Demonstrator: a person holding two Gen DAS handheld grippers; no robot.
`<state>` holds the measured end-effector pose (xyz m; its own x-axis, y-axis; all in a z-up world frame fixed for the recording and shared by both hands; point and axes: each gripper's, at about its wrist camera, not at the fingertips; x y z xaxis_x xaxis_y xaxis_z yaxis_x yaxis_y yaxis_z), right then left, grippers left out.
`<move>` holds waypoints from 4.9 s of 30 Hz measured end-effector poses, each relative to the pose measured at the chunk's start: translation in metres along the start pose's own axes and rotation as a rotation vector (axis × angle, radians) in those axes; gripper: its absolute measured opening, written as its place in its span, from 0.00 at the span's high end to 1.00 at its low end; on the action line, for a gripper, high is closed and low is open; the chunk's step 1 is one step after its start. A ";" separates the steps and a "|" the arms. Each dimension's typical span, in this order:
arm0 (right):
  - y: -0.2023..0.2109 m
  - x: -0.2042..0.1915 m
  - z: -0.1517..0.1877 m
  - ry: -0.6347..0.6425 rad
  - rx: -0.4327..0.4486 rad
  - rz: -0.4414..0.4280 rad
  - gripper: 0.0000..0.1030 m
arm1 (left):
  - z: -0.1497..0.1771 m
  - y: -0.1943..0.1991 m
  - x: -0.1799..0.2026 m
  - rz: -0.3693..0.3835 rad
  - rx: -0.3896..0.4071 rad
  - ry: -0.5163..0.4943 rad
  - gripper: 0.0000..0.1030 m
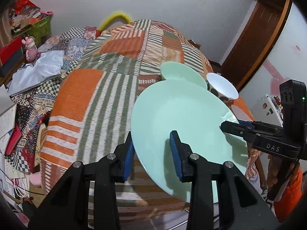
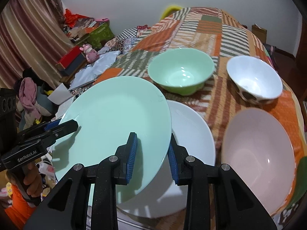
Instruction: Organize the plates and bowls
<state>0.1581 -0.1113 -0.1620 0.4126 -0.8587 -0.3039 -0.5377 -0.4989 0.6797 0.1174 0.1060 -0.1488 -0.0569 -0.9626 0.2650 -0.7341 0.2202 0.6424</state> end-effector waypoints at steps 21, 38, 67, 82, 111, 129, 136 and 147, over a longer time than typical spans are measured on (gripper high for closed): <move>0.004 0.009 0.031 -0.031 0.006 0.061 0.73 | 0.024 -0.048 0.007 -0.002 -0.118 0.025 0.65; 0.003 0.025 0.044 -0.129 0.015 0.077 0.73 | 0.020 -0.078 0.020 -0.032 -0.138 -0.044 0.65; 0.048 0.024 0.048 -0.077 0.094 0.082 0.74 | 0.004 -0.023 0.042 -0.051 -0.013 -0.102 0.65; 0.111 0.046 0.026 -0.028 0.275 0.172 0.63 | -0.006 -0.001 0.114 0.032 0.033 -0.178 0.54; 0.091 0.154 0.058 -0.256 0.137 0.204 0.63 | 0.014 -0.114 0.213 0.144 -0.201 -0.270 0.47; 0.082 0.148 0.056 -0.274 0.115 0.183 0.70 | 0.020 -0.126 0.219 0.154 -0.220 -0.293 0.66; 0.094 0.134 0.047 -0.250 0.149 0.192 0.70 | 0.016 -0.110 0.212 0.166 -0.191 -0.270 0.66; 0.094 0.091 0.023 -0.170 0.198 0.160 0.70 | 0.000 -0.062 0.180 0.163 -0.080 -0.218 0.66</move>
<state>0.1281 -0.2393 -0.1414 0.1908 -0.9273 -0.3219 -0.7259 -0.3541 0.5897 0.1532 -0.0806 -0.1411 -0.3208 -0.9226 0.2142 -0.6477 0.3786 0.6611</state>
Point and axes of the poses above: each gripper's, at about its wrist camera, not at the fingertips, and y roughly against the way its jaws point, x to its right, z to its underside, and after that the axes turned 10 degrees about x, right-handed
